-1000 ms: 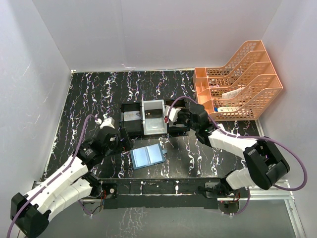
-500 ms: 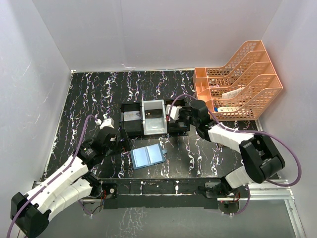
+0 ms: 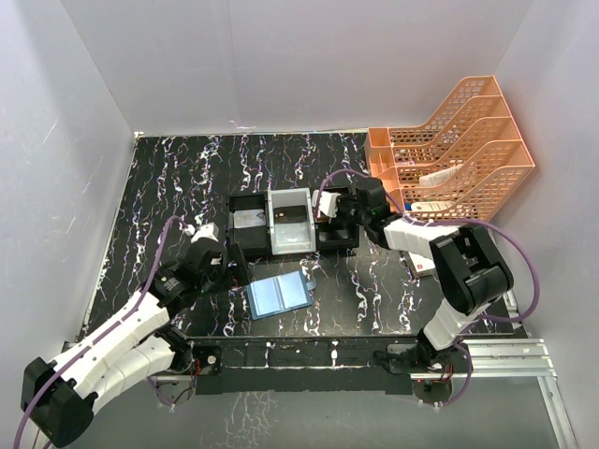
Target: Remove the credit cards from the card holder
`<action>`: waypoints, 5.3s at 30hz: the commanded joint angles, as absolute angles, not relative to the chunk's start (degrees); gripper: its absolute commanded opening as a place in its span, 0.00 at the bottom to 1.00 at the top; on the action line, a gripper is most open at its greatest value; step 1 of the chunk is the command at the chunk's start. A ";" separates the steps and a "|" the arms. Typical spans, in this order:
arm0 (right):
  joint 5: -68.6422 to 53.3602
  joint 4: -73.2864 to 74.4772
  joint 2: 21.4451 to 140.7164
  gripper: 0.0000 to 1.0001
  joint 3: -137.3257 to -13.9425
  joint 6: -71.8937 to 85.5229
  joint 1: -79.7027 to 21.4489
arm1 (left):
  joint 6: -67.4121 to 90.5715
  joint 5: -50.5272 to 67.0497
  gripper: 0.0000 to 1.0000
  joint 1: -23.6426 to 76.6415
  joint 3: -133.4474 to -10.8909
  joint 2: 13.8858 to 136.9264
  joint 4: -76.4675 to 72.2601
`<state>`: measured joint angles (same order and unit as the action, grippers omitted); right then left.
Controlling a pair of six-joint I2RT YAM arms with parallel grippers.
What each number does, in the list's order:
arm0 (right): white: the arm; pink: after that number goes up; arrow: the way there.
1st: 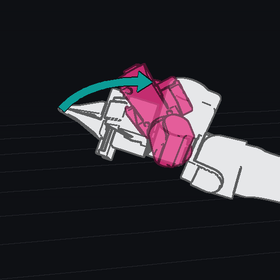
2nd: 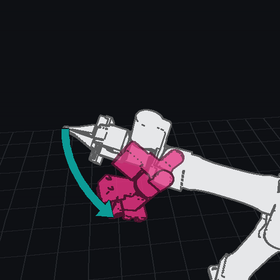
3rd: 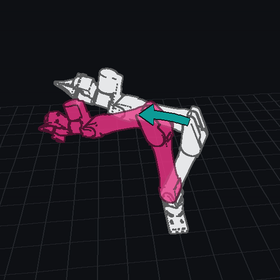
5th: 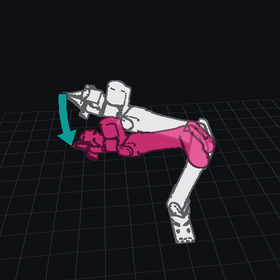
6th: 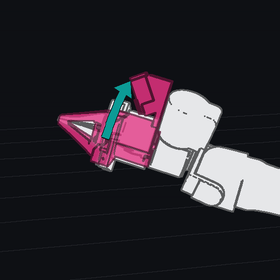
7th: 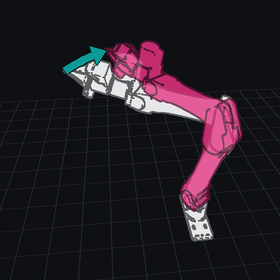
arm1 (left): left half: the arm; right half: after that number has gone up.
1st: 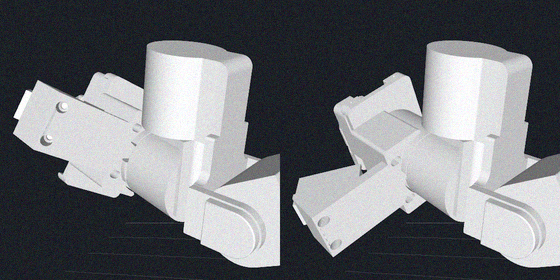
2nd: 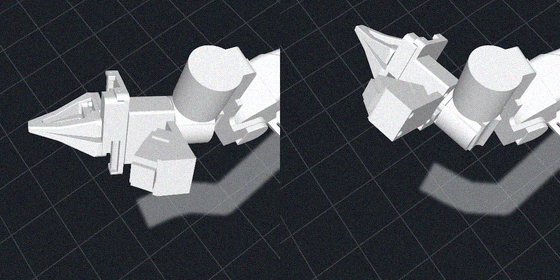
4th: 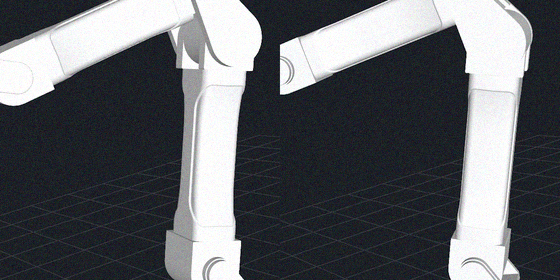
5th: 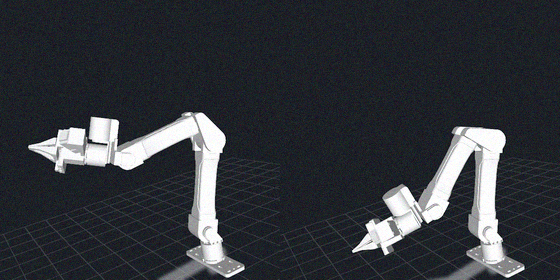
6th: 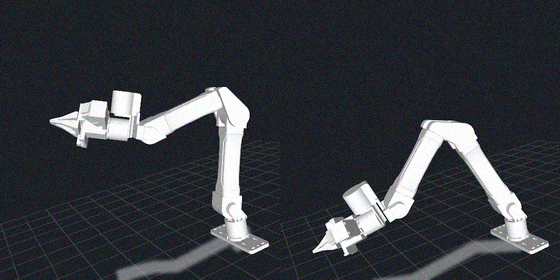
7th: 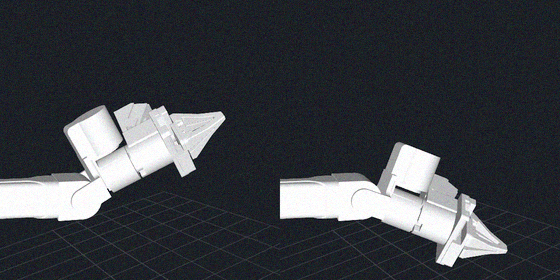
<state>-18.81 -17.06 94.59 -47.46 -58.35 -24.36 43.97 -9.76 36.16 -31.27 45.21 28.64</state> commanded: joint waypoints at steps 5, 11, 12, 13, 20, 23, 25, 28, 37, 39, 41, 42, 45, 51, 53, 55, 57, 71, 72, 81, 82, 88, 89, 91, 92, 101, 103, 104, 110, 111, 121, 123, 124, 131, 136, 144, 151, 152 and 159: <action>-19.40 -18.30 100.85 0.00 -54.28 -61.59 -24.59 | 43.27 -9.13 0.99 36.21 -31.94 46.64 28.81; -17.07 -16.45 104.85 0.00 -55.99 -62.82 -24.84 | 43.29 -8.96 0.99 36.21 -31.79 46.73 28.51; -17.20 -15.83 104.97 0.00 -56.17 -62.73 -24.81 | 43.25 -8.96 0.99 36.21 -31.77 46.90 28.56; -17.08 -15.33 105.02 0.00 -56.21 -62.76 -24.80 | 43.24 -8.99 0.99 36.21 -31.79 47.05 28.50; -18.09 -10.48 104.37 0.17 -56.74 -63.32 -24.96 | 43.34 -8.11 0.99 36.21 -31.77 48.05 27.51; -19.19 -6.84 103.71 0.26 -57.73 -63.48 -24.93 | 43.20 -8.22 0.99 36.22 -31.90 48.20 27.75; -19.51 -6.68 102.82 0.28 -57.47 -63.12 -24.96 | 43.16 -8.28 0.99 36.23 -31.84 48.08 28.01; -19.95 -6.18 101.65 0.36 -57.43 -62.68 -24.96 | 43.28 -8.20 0.99 36.21 -31.58 47.75 28.04; -20.88 -6.95 96.51 0.43 -57.27 -57.36 -24.89 | 43.26 -7.98 0.99 36.26 -31.89 47.46 28.47; -20.62 -10.15 94.69 0.44 -56.08 -52.91 -24.89 | 43.41 -7.79 0.99 36.21 -31.71 47.37 28.33; -20.07 -14.50 91.67 0.44 -53.81 -45.95 -24.92 | 43.57 -7.28 0.99 36.21 -31.32 47.28 28.05; -19.68 -16.42 89.93 0.45 -52.69 -42.06 -24.96 | 43.64 -7.01 0.99 36.21 -31.12 47.21 27.84; -18.89 -22.18 84.60 0.45 -49.93 -24.80 -24.96 | 44.06 -6.36 0.99 36.21 -30.33 47.60 27.16; -16.66 -16.83 78.01 0.48 -49.14 20.35 -24.93 | 45.01 -3.52 0.96 36.21 -28.68 49.10 24.28; -21.12 -14.26 77.62 0.45 -47.96 28.89 -25.01 | 45.31 -2.16 0.92 36.21 -27.93 49.71 22.95; -24.51 -13.79 77.62 0.42 -46.10 34.42 -26.26 | 45.50 -0.29 0.86 36.21 -27.17 50.22 20.78; -22.98 -13.08 77.42 0.41 -44.00 36.35 -30.07 | 45.88 1.71 0.79 36.21 -26.55 51.06 18.76; -3.75 -1.54 86.76 0.37 -42.36 45.45 -50.00 | 47.46 7.94 0.59 36.21 -24.86 57.50 12.32; -3.26 -1.20 87.13 0.38 -42.36 45.41 -49.99 | 47.41 8.25 0.58 36.21 -24.66 57.91 11.92; -1.86 2.06 89.34 0.37 -43.82 44.96 -49.94 | 47.29 9.23 0.56 36.21 -24.18 60.53 10.36; -2.44 1.78 89.58 0.36 -43.59 45.06 -50.01 | 47.29 9.28 0.56 36.21 -24.07 60.86 10.06; -6.23 -1.81 90.97 0.27 -41.50 46.03 -50.03 | 47.18 10.53 0.52 36.21 -22.64 64.02 7.73; -6.50 -2.03 91.23 0.25 -41.37 46.25 -50.09 | 47.26 10.85 0.50 36.21 -22.29 64.42 7.10; -7.61 -3.26 91.60 0.18 -40.80 46.76 -50.14 | 47.44 11.53 0.46 36.21 -21.50 64.89 5.45; -8.36 -4.04 91.67 0.16 -40.54 47.01 -50.18 | 47.64 11.97 0.45 36.21 -21.07 64.99 4.45; -13.09 -11.13 93.29 0.07 -38.28 51.37 -50.27 | 48.08 13.75 0.34 36.21 -21.12 65.38 1.40; -14.37 -13.57 93.13 0.05 -37.65 52.29 -50.27 | 47.94 14.09 0.31 36.21 -21.50 65.46 0.97; -14.93 -14.73 92.96 0.05 -37.16 52.79 -50.20 | 47.84 14.26 0.29 36.21 -21.57 65.48 0.74; -17.40 -19.07 92.70 0.03 -36.39 55.06 -50.26 | 47.37 14.46 0.21 36.21 -21.97 65.66 0.83; -17.78 -19.53 92.72 0.03 -36.34 55.22 -50.27 | 47.37 14.50 0.20 36.21 -22.12 65.58 0.87; -20.00 -24.30 92.88 0.09 -34.07 58.11 -50.27 | 47.56 14.62 0.15 36.21 -23.74 63.29 0.99; -18.90 -22.70 93.10 0.09 -34.21 58.07 -50.27 | 47.34 14.32 0.14 36.21 -24.21 63.72 1.58; -18.18 -21.77 92.98 0.09 -34.38 58.06 -50.27 | 47.22 14.33 0.14 36.23 -24.47 63.91 1.72; -10.17 -12.85 89.28 0.14 -35.11 56.52 -50.27 | 48.10 17.30 0.14 36.21 -24.64 64.53 -1.66; -7.89 -9.24 88.57 0.16 -35.50 55.64 -50.27 | 49.35 20.52 0.13 36.21 -24.60 65.04 -6.21; -6.99 -8.92 88.09 0.17 -34.65 56.43 -50.27 | 53.16 26.48 0.12 36.23 -22.68 68.18 -16.92; -7.54 -9.66 88.39 0.17 -34.39 56.71 -50.25 | 55.57 29.99 0.10 36.17 -22.46 74.79 -23.04; -7.62 -9.71 88.50 0.17 -34.38 56.77 -50.27 | 55.82 29.71 0.10 36.13 -22.57 75.60 -22.41; -7.18 -9.46 87.89 0.18 -34.14 56.78 -50.27 | 54.81 29.78 0.08 36.12 -22.41 77.20 -20.91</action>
